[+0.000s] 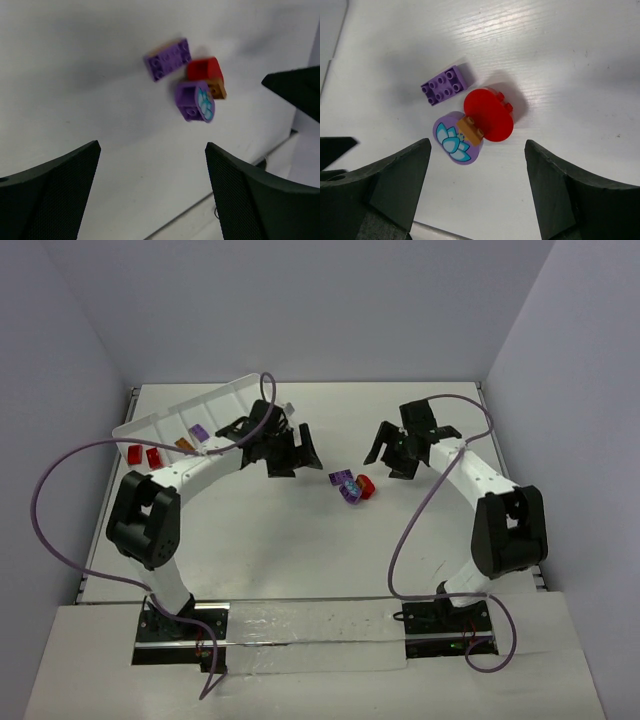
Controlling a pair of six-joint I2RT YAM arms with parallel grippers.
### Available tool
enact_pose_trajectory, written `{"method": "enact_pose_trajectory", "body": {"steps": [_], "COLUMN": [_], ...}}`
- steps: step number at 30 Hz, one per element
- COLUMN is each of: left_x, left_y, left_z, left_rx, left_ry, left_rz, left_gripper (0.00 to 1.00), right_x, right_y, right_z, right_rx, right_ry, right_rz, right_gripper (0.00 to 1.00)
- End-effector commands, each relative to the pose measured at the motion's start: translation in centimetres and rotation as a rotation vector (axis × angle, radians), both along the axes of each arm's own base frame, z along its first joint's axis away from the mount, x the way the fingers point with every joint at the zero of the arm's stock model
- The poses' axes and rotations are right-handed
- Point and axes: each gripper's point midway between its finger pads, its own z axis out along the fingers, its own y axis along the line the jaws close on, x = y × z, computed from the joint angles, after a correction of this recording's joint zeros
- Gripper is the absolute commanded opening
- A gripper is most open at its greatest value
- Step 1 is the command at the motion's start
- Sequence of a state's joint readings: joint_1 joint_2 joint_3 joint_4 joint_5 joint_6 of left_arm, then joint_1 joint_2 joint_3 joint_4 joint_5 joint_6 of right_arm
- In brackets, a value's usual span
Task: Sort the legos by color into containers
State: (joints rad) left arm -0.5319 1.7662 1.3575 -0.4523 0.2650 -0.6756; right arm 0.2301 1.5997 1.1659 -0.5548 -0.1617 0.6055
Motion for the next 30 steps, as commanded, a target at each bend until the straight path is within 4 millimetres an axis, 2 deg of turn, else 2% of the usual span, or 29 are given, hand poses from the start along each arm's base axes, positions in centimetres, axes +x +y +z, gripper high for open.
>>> {"method": "enact_pose_trajectory", "body": {"steps": [1, 4, 9, 12, 19, 22, 30], "left_x": [-0.7, -1.1, -1.6, -2.2, -2.6, -2.8, -2.0], "left_y": [-5.6, -7.1, -9.4, -10.7, -11.9, -12.2, -12.9], "left_z": [1.8, 1.1, -0.5, -2.8, -5.4, -5.9, -5.9], "left_rx": [-0.351, -0.441, -0.495, -0.471, -0.476, -0.493, -0.544], "left_ry": [0.043, 0.066, 0.045, 0.070, 0.121, 0.134, 0.137], "left_rz": [-0.090, -0.108, -0.160, -0.187, -0.160, -0.153, -0.119], "left_gripper": [0.93, 0.90, 0.90, 0.90, 0.91, 0.89, 0.73], "right_x": [-1.2, -1.8, -2.0, -2.3, -3.4, -3.5, -3.7], "right_y": [-0.2, -0.6, -1.5, -2.1, -3.5, -3.8, -4.1], "right_z": [2.0, 2.3, 4.3, 5.2, 6.5, 6.5, 5.9], "right_rx": [0.023, 0.016, 0.006, -0.008, -0.020, -0.028, -0.040], "right_ry": [-0.055, -0.062, -0.112, -0.125, -0.155, -0.154, -0.141], "right_rz": [0.000, 0.000, -0.009, -0.011, -0.033, -0.032, -0.026], "right_gripper": [0.83, 0.83, 0.83, 0.83, 0.83, 0.84, 0.84]}}
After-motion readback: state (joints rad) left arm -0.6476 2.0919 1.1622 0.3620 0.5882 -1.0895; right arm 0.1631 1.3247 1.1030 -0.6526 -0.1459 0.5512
